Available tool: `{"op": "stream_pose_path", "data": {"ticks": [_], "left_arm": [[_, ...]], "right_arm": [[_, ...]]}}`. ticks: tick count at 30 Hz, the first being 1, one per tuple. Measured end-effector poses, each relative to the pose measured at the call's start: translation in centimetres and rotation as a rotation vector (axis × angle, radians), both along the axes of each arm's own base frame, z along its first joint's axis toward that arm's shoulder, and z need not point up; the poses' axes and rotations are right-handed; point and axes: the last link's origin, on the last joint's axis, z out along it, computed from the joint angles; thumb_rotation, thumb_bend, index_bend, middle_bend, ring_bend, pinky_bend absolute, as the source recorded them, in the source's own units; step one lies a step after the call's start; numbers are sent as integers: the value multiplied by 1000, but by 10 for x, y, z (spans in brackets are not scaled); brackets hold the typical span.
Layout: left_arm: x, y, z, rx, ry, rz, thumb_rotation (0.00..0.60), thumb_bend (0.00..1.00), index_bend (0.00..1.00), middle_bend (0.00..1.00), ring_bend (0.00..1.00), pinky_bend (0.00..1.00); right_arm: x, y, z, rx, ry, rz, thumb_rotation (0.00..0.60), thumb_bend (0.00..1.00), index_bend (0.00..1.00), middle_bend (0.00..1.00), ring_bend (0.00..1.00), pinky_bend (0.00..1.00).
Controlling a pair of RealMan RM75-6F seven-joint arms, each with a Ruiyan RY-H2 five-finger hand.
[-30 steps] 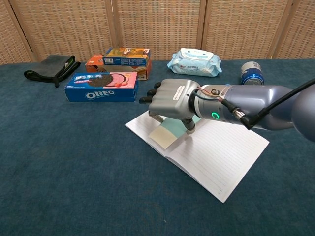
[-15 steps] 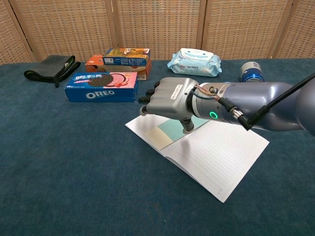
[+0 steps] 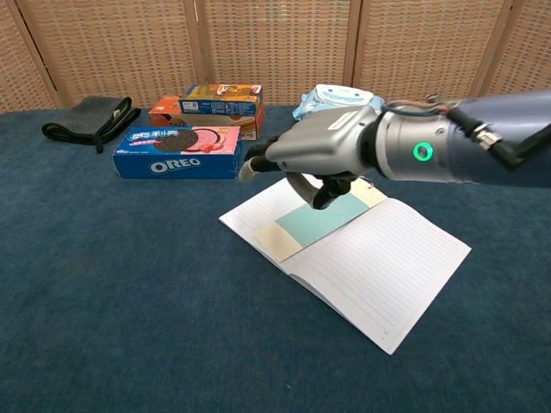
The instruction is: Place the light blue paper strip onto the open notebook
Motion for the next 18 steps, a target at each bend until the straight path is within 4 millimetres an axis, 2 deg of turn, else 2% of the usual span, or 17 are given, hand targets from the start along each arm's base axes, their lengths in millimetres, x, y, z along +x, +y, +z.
{"op": "stream_pose_path", "data": {"ticks": [3,8,12,18], "left_arm": [[2,-1,-1,-5,1,-11,600,0,0,0,0,0],[3,-4,-2,-17,5,-27,600,0,0,0,0,0],[3,-6,-3,-17,6,-33,600,0,0,0,0,0],[5,-11,-2,-9,2,-48,600,0,0,0,0,0]], "right_arm": [[-14,5,15,74,-88,-118,600,1000,0,0,0,30],[-47,13,30,127,-142,-247,600,1000,0,0,0,22],[-51,18,20,151,-150,-270,600,1000,0,0,0,22],[-46,18,0,151,-145,-288,600,1000,0,0,0,22]]}}
